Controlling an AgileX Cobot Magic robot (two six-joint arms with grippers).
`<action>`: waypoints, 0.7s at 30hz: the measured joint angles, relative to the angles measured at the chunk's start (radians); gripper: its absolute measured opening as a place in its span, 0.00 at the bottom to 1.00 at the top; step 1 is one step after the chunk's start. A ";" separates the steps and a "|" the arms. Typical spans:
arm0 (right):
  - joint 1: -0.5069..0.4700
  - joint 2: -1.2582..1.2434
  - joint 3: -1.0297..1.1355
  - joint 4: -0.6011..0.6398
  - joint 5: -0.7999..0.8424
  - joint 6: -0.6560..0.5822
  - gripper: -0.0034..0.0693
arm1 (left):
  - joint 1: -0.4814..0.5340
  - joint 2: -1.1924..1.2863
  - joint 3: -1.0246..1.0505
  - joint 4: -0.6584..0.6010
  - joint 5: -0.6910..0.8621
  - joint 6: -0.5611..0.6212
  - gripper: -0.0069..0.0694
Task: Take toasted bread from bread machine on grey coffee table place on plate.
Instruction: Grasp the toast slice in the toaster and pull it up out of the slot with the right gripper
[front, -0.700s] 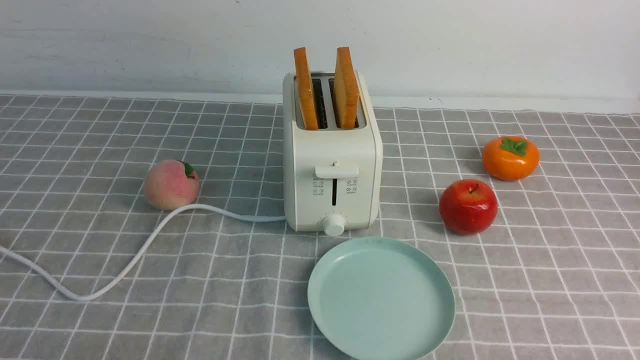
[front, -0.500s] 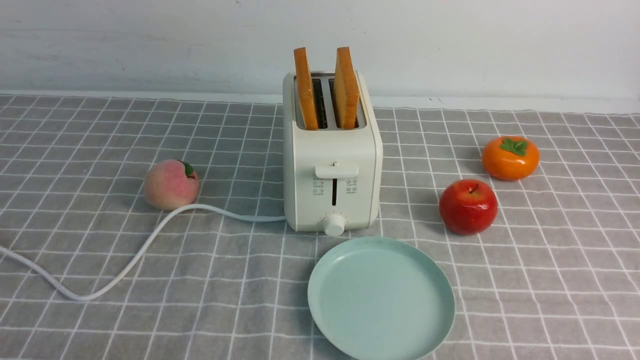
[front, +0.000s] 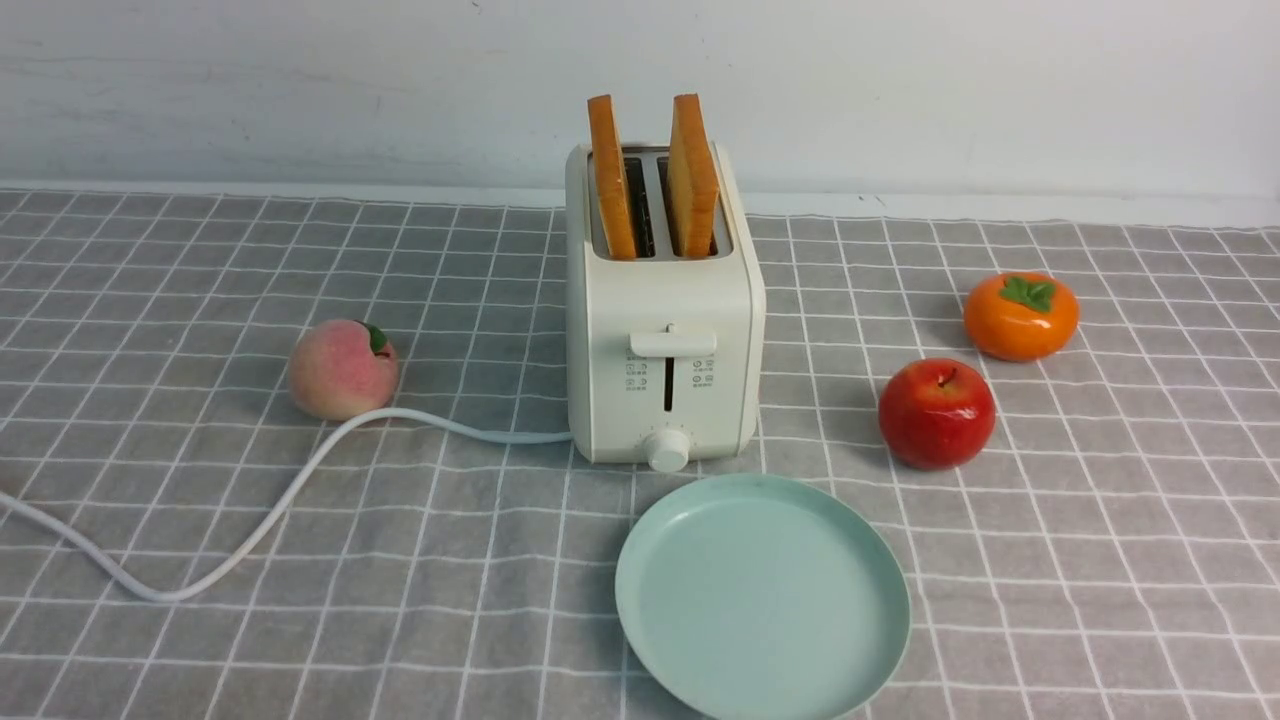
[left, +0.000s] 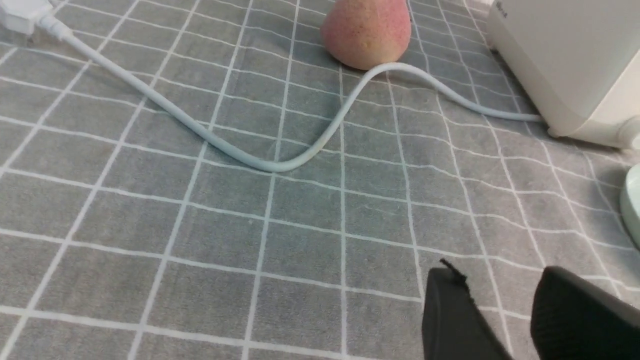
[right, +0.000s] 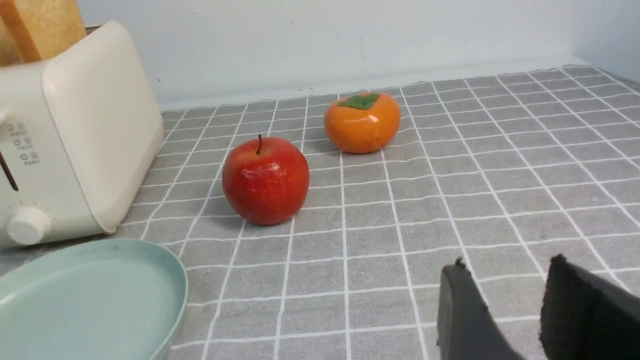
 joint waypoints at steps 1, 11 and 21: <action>0.000 0.000 0.000 -0.003 -0.003 0.000 0.38 | 0.000 0.000 0.000 -0.004 -0.021 0.000 0.40; 0.000 0.000 0.000 -0.160 -0.160 0.000 0.38 | 0.000 0.000 0.000 -0.011 -0.256 0.000 0.40; 0.000 0.000 0.000 -0.164 -0.271 0.000 0.38 | 0.000 0.000 0.000 -0.012 -0.321 0.000 0.40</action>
